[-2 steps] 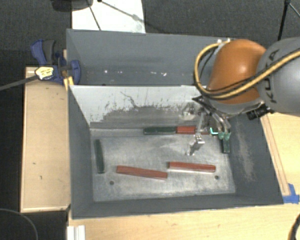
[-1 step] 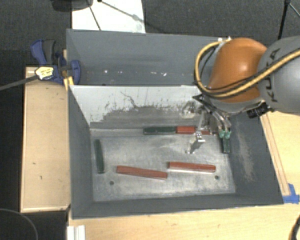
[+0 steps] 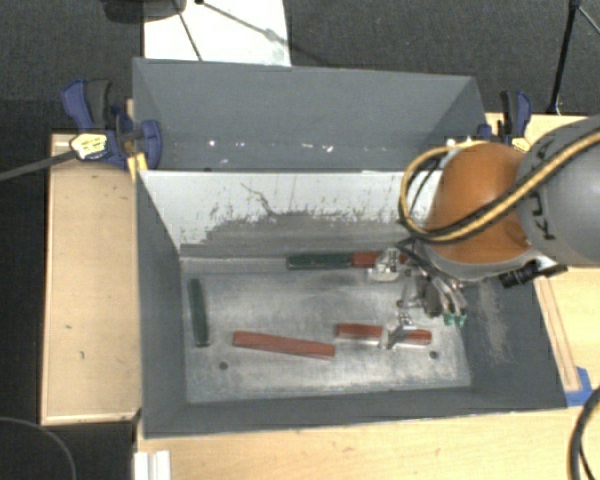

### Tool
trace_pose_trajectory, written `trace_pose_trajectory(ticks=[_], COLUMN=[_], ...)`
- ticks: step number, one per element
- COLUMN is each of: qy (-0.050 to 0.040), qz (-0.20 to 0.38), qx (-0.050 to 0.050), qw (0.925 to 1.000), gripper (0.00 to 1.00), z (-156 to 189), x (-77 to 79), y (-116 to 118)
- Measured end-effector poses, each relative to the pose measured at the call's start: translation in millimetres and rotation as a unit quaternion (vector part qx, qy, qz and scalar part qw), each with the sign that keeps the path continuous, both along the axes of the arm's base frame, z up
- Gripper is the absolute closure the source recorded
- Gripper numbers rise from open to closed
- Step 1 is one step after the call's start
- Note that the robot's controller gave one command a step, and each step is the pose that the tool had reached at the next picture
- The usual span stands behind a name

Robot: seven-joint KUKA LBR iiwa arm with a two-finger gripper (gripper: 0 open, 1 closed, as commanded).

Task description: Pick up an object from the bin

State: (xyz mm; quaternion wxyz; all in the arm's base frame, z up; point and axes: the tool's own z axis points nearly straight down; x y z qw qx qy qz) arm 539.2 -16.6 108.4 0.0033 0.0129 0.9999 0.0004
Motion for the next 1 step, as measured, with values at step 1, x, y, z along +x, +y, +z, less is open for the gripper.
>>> trace_pose_trajectory(ticks=[1], qy=[0.0056], qz=[0.021], qx=[0.0], qw=[0.9998], gripper=[0.0], z=[-8.5], x=[-18.4], y=[-7.0])
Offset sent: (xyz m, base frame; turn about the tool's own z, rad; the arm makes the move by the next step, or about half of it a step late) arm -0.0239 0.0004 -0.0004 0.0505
